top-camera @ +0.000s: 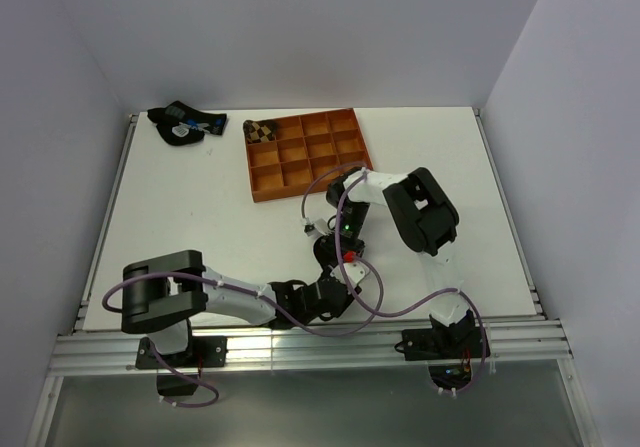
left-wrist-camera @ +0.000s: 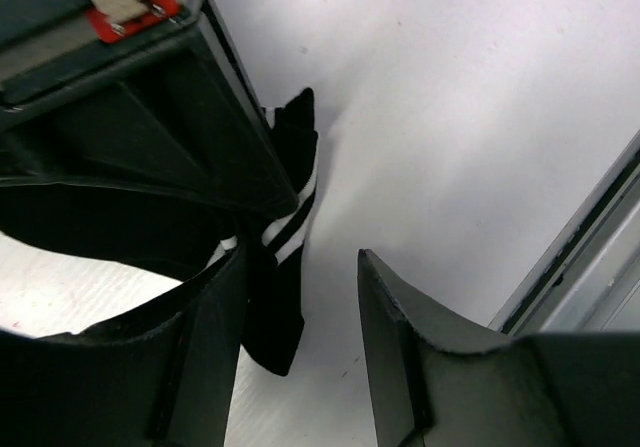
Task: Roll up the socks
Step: Roll the sock at the center of the board.
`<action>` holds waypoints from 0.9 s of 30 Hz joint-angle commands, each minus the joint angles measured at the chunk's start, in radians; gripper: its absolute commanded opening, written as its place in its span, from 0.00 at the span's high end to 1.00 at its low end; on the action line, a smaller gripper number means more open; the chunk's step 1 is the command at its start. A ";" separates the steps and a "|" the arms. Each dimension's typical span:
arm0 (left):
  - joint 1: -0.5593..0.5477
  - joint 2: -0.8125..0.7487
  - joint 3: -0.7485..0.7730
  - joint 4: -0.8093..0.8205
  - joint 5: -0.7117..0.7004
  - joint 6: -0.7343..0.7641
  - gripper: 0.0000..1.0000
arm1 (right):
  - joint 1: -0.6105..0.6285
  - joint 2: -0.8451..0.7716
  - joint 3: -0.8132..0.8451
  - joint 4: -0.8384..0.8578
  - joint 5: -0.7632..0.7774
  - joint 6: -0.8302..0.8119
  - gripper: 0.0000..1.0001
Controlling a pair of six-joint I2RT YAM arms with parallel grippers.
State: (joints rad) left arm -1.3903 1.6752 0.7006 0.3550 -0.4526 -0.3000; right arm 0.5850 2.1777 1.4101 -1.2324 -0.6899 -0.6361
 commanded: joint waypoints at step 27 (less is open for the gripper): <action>0.114 0.080 -0.009 -0.033 0.247 -0.120 0.90 | -0.020 -0.088 -0.046 0.137 0.042 0.019 0.53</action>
State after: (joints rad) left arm -1.2816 1.7199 0.7074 0.3775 -0.3244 -0.3782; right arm 0.5686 2.1662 1.3991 -1.2407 -0.6964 -0.6254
